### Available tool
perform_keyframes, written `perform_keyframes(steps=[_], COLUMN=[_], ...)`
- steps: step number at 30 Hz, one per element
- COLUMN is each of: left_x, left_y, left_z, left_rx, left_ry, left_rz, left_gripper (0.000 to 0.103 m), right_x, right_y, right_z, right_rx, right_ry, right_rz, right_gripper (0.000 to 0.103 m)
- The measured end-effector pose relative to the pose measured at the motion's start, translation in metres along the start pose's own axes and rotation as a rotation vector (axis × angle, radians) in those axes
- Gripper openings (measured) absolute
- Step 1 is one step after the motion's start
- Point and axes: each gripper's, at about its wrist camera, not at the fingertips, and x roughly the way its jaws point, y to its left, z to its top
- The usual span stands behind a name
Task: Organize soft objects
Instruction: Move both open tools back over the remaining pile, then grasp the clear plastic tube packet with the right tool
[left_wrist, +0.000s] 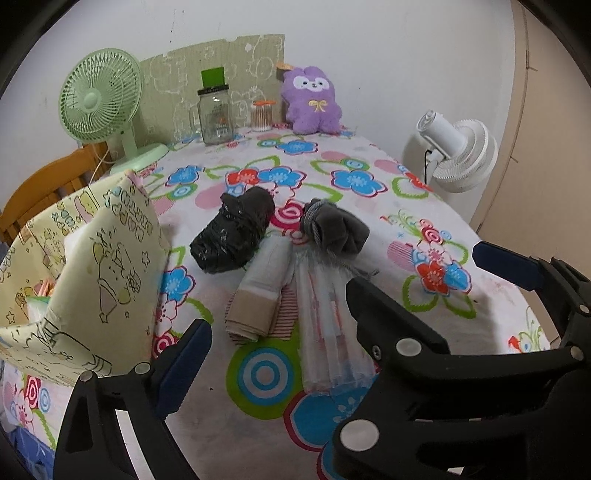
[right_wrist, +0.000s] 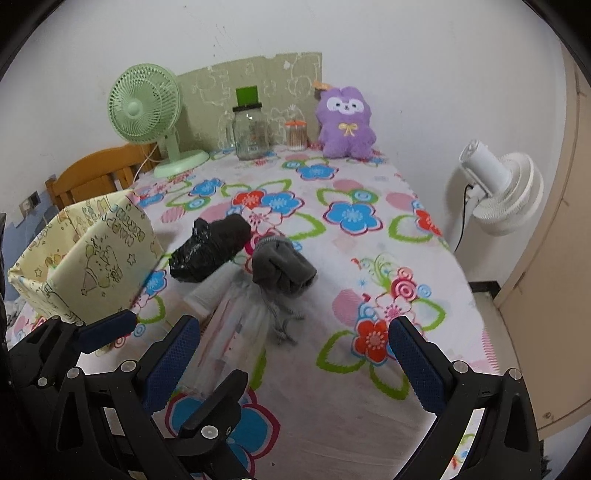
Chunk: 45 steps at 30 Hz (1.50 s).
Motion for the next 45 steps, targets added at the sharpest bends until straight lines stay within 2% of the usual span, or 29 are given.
perform_keyframes(steps=[12,14,15,21,24,28,31,33,40,45], left_x=[0.001,0.003,0.003,0.007,0.010,0.009,0.007,0.006,0.001,0.004], left_y=[0.014,0.015,0.016,0.023,0.027,0.031,0.032,0.033,0.025,0.022], left_z=[-0.009,-0.010,-0.011,-0.018,-0.022,-0.024,-0.025,-0.025,-0.020,-0.012], left_rx=[0.018,0.015,0.017,0.014,0.004,-0.003,-0.006,-0.013,0.000,-0.006], left_ry=[0.044,0.055,0.055,0.073,0.092,0.095,0.092,0.094,0.084,0.076], left_rz=[-0.002,0.003,0.003,0.003,-0.001,-0.009,-0.016,-0.028,-0.041,-0.052], left_gripper=[0.091,0.086,0.084,0.084,0.084,0.085,0.085,0.087,0.087,0.088], right_x=[0.019,0.023,0.026,0.036,0.044,0.045,0.043,0.038,0.027,0.020], right_y=[0.020,0.022,0.023,0.035,0.040,0.045,0.047,0.049,0.045,0.037], right_z=[-0.004,-0.005,-0.006,-0.010,-0.012,-0.015,-0.014,-0.014,-0.010,-0.003], right_rx=[-0.007,0.004,0.011,-0.014,-0.028,-0.043,-0.051,-0.066,-0.084,-0.083], right_ry=[0.060,0.078,0.095,0.164,0.203,0.217,0.213,0.199,0.158,0.121], right_rz=[0.063,0.071,0.082,0.105,0.116,0.124,0.113,0.102,0.078,0.067], right_gripper=[0.101,0.091,0.090,0.077,0.063,0.046,0.041,0.031,0.021,0.020])
